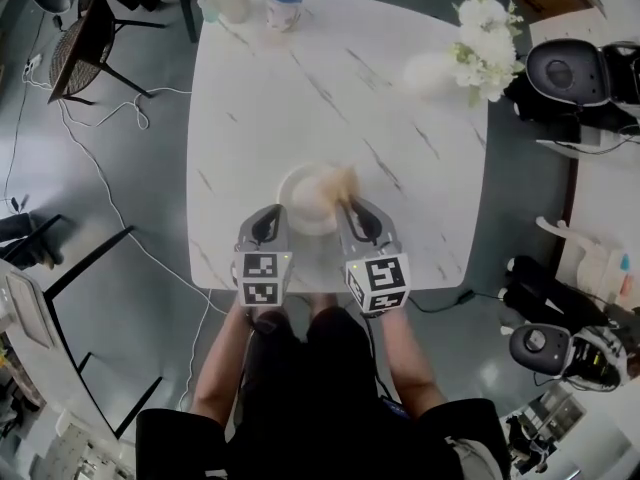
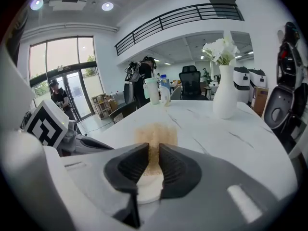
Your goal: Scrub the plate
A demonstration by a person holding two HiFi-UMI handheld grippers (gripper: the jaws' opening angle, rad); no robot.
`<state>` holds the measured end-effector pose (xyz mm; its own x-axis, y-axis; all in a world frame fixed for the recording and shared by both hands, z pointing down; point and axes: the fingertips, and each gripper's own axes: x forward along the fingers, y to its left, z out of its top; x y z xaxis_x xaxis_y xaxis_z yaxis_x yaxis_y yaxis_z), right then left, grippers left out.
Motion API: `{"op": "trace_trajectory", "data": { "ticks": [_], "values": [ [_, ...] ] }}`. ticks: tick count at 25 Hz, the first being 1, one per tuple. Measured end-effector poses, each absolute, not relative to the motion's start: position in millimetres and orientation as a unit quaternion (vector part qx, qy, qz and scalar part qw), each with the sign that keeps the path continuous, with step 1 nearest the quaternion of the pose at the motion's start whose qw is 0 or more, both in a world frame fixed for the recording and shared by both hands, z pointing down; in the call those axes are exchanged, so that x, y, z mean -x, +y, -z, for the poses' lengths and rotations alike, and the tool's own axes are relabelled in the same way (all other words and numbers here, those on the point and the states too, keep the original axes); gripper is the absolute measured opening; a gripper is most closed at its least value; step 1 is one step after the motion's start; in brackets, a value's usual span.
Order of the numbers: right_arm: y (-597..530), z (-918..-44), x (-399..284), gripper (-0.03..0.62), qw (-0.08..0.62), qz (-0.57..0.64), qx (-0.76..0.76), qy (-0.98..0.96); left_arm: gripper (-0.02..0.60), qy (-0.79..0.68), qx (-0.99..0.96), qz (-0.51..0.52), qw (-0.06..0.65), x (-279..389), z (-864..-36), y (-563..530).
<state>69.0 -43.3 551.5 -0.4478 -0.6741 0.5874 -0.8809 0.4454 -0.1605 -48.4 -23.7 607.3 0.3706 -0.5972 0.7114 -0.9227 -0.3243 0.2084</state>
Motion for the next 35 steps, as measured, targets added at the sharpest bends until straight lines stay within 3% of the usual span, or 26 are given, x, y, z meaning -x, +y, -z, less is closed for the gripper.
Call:
{"op": "trace_trajectory", "data": {
  "ticks": [22,35],
  "values": [
    [-58.0,-572.1,-64.4,0.069,0.241,-0.236,-0.468,-0.817,0.008,-0.501,-0.762,-0.256,0.322,47.1,-615.6,-25.6],
    [-43.7,-576.6,-13.1,0.069,0.243,-0.245,-0.417,-0.841,0.008,-0.505,-0.761,-0.246,0.325,49.5,-615.0,-26.2]
  ]
}}
